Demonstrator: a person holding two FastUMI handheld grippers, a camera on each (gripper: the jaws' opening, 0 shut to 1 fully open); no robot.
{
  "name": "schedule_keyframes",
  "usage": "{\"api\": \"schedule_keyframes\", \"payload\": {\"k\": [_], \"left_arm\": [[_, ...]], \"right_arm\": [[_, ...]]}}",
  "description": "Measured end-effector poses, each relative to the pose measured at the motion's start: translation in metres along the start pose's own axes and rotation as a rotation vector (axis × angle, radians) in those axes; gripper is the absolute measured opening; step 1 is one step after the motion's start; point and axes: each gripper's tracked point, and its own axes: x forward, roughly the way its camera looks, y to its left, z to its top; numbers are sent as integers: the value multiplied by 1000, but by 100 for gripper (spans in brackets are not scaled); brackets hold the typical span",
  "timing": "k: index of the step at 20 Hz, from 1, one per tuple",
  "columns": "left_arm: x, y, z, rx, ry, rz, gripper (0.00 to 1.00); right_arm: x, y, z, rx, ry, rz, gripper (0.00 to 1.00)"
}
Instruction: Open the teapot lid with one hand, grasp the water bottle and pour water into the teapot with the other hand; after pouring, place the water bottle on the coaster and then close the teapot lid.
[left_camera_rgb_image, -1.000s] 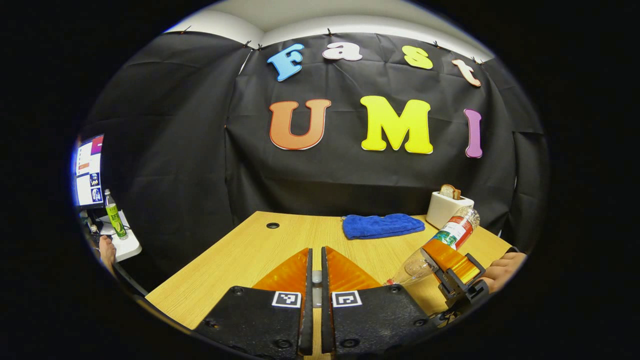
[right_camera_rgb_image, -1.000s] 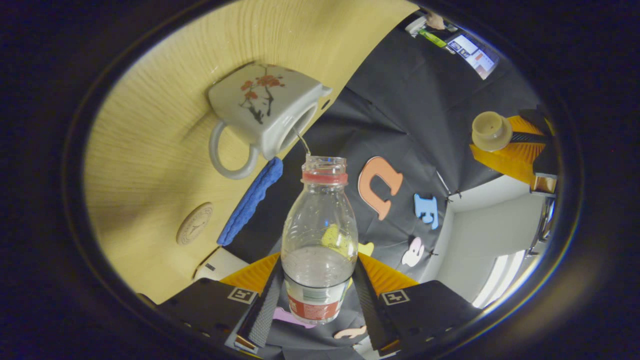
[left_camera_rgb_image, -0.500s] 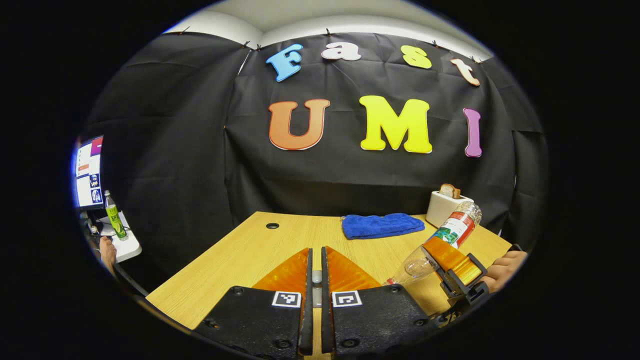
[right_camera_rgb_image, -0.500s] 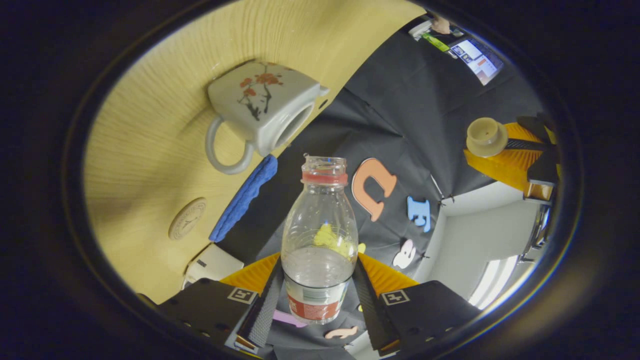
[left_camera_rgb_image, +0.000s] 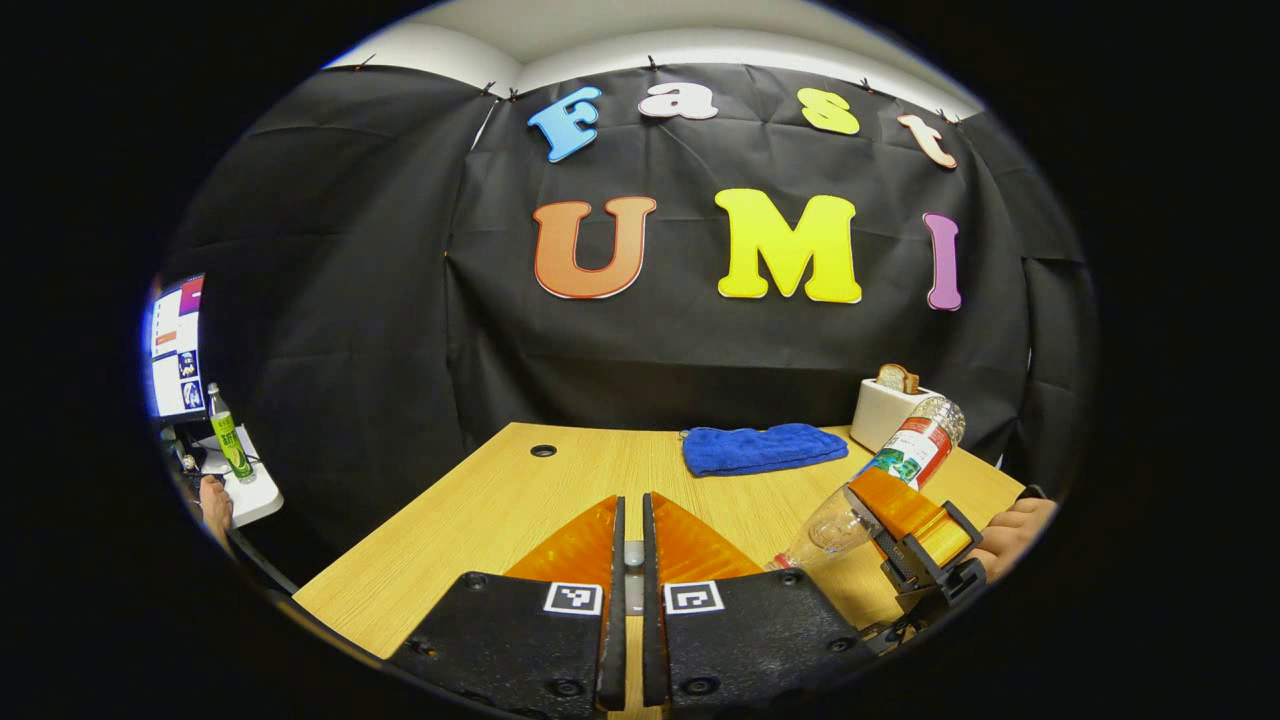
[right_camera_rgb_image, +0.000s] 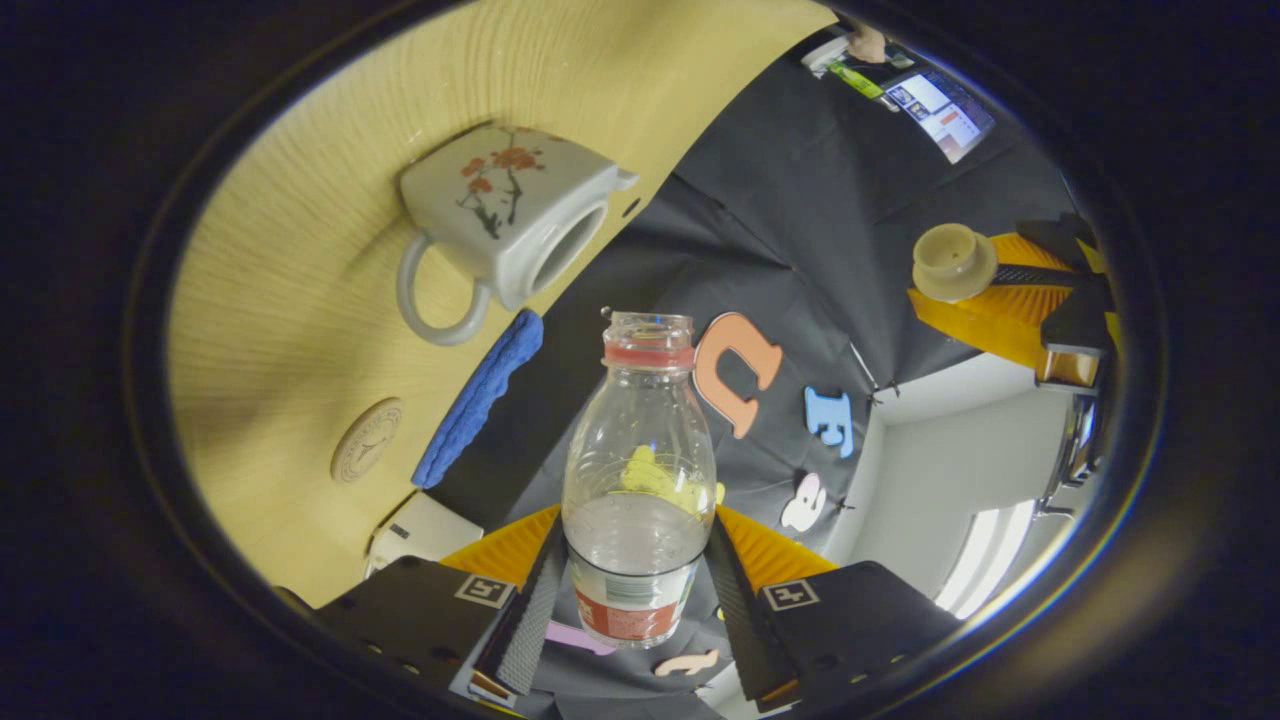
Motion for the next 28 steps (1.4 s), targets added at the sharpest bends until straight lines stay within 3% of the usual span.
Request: {"api": "schedule_keyframes", "payload": {"k": [3, 4, 5, 10, 18, 21, 23, 28], "left_arm": [[-1, 0, 1, 0, -2, 0, 8], [0, 1, 0, -2, -2, 0, 4], [0, 1, 1, -1, -1, 2, 8], [-1, -1, 6, -4, -21, 6, 8], [4, -10, 5, -36, -19, -5, 8], [4, -13, 4, -35, -20, -13, 8], [5, -14, 2, -29, -15, -11, 8], [6, -18, 1, -31, -9, -17, 8]], "right_arm": [[-1, 1, -2, 114, 17, -11, 77], [-2, 3, -5, 166, 28, -6, 75], [-3, 4, -8, 211, 41, -2, 75], [-2, 23, -27, 465, 100, 35, 77], [-13, 83, -58, 976, 262, 182, 75], [-15, 92, -69, 1136, 317, 213, 77], [-15, 95, -74, 1282, 354, 234, 72], [-6, 98, -79, 1573, 385, 289, 77]]}}
